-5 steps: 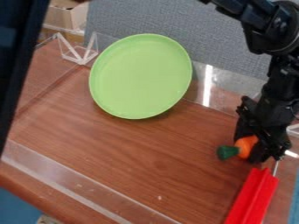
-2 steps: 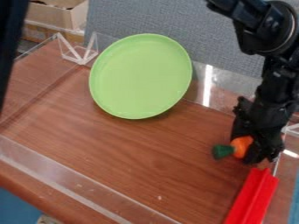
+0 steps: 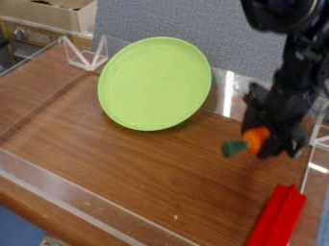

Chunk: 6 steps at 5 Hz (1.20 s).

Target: Put the carrot on the left side

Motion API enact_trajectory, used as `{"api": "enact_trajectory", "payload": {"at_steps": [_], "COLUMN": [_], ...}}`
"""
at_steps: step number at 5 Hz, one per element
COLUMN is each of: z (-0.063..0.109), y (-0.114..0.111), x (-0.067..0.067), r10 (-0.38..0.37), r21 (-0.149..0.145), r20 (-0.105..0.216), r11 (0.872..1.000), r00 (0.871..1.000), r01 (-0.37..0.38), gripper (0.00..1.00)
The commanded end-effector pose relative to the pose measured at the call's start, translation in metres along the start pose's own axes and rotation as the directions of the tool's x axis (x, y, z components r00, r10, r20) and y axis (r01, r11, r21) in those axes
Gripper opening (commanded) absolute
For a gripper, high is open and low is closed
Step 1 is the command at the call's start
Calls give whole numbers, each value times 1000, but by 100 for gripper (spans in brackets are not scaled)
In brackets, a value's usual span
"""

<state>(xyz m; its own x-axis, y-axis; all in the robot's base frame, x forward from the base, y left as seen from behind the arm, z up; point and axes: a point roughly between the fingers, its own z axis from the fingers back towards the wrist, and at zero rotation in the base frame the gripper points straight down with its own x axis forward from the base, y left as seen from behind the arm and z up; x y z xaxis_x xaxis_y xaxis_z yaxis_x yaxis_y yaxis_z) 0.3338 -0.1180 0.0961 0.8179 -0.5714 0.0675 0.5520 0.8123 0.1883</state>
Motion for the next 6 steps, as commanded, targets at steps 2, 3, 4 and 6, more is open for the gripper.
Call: {"api": "enact_trajectory", "payload": {"at_steps": [2, 3, 4, 6], "z": [43, 27, 20, 24], "y": [32, 29, 26, 8], "x": [-53, -72, -88, -90], "r10": [229, 290, 325, 351], "r21": [52, 21, 16, -9], "r20": [26, 14, 6, 18], "r11": [972, 957, 946, 936], "r00": [973, 957, 946, 936], "r01": [-231, -290, -325, -351], "gripper": [0, 0, 0, 0]}}
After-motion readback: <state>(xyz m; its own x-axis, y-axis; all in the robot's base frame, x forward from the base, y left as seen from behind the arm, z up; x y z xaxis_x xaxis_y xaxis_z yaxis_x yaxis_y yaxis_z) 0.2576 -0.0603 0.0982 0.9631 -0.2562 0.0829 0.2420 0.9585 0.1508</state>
